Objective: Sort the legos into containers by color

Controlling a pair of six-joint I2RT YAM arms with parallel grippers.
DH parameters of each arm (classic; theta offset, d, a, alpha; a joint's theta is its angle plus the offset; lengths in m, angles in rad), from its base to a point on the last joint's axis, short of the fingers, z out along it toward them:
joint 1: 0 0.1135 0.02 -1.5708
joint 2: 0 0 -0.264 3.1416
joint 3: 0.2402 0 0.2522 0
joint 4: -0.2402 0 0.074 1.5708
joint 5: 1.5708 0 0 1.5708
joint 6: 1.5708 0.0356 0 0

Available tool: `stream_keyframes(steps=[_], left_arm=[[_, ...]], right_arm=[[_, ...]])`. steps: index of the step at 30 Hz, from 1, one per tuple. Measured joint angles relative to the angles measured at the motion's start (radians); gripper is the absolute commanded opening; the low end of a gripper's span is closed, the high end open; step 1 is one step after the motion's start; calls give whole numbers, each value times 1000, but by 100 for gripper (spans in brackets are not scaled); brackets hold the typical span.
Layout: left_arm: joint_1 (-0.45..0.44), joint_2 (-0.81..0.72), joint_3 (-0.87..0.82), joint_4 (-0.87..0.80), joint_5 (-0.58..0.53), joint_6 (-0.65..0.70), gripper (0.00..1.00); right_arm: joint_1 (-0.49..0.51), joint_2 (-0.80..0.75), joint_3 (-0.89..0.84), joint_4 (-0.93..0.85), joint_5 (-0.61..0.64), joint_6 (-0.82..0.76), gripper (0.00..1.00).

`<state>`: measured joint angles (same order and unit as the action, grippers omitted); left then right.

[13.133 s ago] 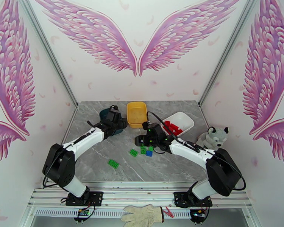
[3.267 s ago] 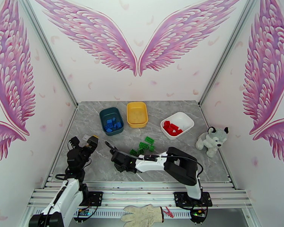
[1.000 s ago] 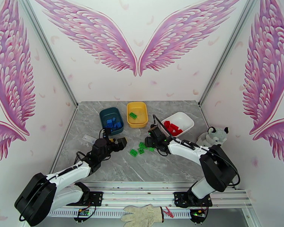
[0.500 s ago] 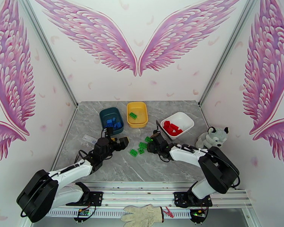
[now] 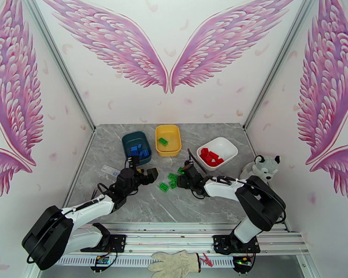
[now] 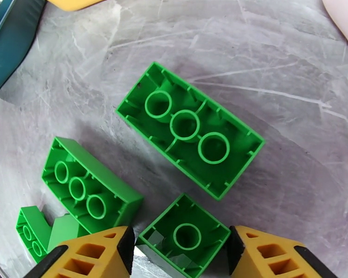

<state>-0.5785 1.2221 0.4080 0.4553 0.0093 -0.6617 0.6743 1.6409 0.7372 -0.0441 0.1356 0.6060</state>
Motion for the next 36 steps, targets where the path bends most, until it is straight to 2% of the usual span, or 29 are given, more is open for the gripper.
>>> stream_keyframes(steps=[9, 20, 36], left_arm=[[0, 1, 0, 4, 0, 0, 99], [0, 1, 0, 6, 0, 0, 99], [0, 85, 24, 33, 17, -4, 99]], right_arm=[[37, 60, 72, -23, 35, 0, 68], [73, 90, 106, -63, 121, 5, 58], [73, 16, 37, -64, 127, -4, 37]])
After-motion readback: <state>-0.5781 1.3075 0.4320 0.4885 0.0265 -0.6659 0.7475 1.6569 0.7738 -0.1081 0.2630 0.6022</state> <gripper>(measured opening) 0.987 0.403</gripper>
